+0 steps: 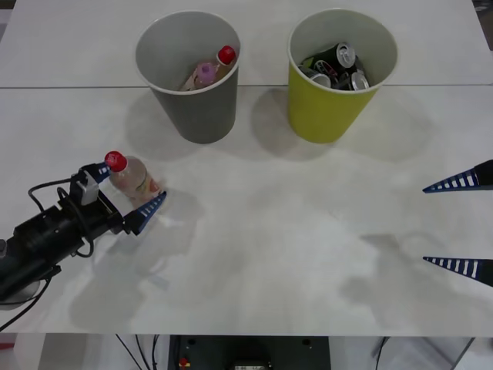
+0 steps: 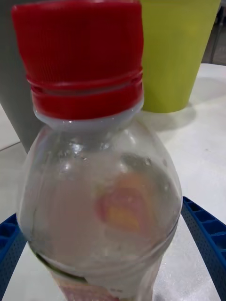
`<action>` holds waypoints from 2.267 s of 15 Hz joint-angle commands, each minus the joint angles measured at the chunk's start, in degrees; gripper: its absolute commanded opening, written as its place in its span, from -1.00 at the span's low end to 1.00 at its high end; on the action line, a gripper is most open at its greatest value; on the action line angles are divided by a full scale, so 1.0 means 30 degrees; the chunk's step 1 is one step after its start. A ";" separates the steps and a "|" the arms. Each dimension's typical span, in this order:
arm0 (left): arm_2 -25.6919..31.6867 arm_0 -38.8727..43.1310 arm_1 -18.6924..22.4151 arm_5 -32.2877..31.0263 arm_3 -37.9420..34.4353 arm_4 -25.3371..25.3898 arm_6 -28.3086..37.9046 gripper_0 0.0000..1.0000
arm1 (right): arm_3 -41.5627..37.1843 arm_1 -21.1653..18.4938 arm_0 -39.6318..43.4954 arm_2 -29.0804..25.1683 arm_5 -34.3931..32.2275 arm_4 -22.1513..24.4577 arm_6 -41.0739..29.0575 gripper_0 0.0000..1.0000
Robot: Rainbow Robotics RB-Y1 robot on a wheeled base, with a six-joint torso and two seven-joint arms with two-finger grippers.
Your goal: Put the can into the green bin and the plastic bottle into the gray bin
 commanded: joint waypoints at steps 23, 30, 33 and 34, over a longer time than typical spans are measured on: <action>-0.1860 -0.0268 0.9480 -0.0414 -0.4974 -0.2235 1.2653 -1.00 | 0.0000 0.0000 0.0000 0.0000 0.0000 0.0000 0.0000 1.00; -0.0542 -0.1264 1.5632 -0.3608 -0.8665 -0.4784 2.4167 -1.00 | 0.0000 0.0000 0.0000 0.0000 0.0000 0.0000 0.0000 1.00; -0.0483 -0.4223 1.6775 -0.6391 -1.0071 -0.7890 2.8591 -1.00 | 0.0000 0.0000 0.0000 0.0000 0.0000 0.0000 0.0000 1.00; -0.0630 -0.5600 1.6804 -0.7446 -1.0774 -0.9179 3.0466 -1.00 | 0.0000 0.0000 0.0000 0.0000 0.0000 0.0000 0.0000 1.00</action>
